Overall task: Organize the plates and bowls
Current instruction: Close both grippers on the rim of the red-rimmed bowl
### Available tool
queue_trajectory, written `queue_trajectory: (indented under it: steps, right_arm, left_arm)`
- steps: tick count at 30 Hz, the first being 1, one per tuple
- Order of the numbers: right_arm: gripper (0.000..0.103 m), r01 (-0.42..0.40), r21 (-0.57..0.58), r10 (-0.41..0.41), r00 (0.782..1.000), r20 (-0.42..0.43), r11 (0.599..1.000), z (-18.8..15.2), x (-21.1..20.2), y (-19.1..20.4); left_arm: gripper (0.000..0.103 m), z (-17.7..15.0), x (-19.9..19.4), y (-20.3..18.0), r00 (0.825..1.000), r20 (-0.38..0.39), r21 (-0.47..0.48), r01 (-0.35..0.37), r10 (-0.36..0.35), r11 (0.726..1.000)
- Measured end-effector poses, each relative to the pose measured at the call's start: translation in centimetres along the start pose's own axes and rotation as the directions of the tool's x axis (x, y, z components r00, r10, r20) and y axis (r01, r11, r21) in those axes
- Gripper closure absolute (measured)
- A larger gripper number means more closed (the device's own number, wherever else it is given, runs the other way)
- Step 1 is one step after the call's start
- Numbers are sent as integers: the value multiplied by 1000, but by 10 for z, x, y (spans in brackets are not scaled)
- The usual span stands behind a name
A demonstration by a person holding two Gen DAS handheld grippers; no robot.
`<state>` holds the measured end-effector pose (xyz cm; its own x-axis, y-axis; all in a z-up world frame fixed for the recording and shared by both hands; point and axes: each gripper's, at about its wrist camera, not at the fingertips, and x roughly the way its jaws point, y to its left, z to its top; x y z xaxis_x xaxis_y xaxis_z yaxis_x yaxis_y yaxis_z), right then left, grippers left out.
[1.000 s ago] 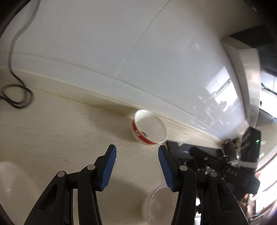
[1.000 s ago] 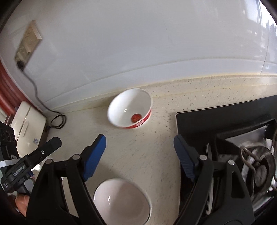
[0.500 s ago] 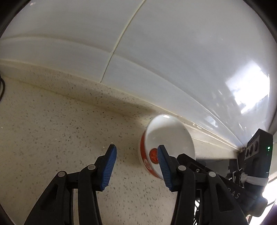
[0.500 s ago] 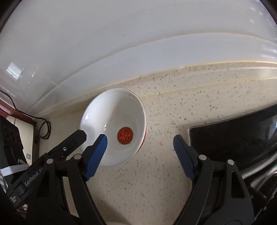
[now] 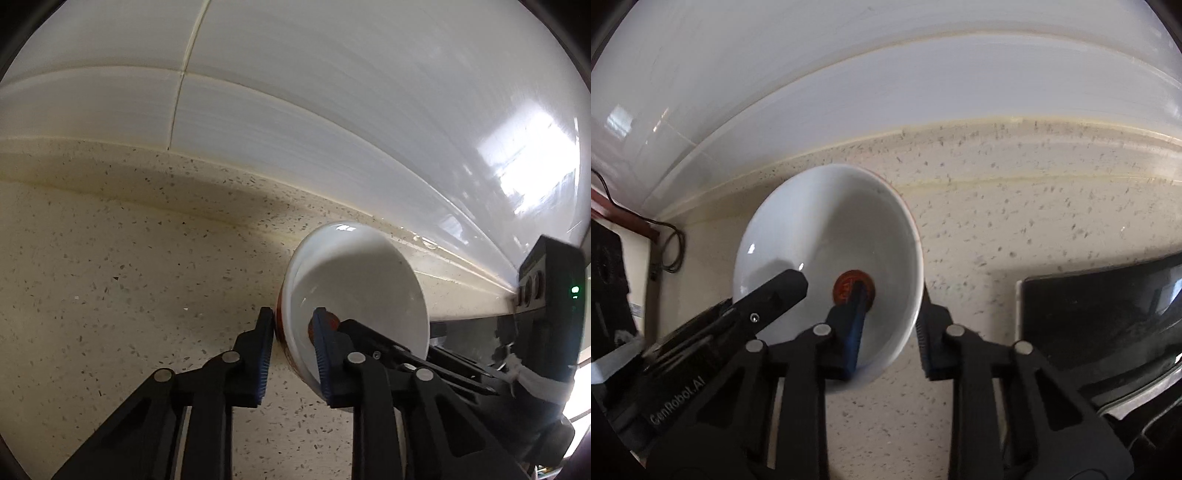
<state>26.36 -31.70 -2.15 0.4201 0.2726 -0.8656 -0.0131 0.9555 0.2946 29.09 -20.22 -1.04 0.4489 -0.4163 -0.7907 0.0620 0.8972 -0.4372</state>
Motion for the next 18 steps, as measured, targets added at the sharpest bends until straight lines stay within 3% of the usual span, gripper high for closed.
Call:
queue_trajectory:
  steps: [9, 18]
  right_arm:
    - [81, 25, -44, -24, 1000, 13, 999, -2, -19, 3]
    - [81, 33, -90, -27, 998, 62, 995, -6, -52, 39]
  left_arm:
    - [94, -4, -1, 1, 1000, -8, 1, -3, 3, 1000]
    - [94, -8, -47, 8, 998, 64, 19, 10, -11, 1000]
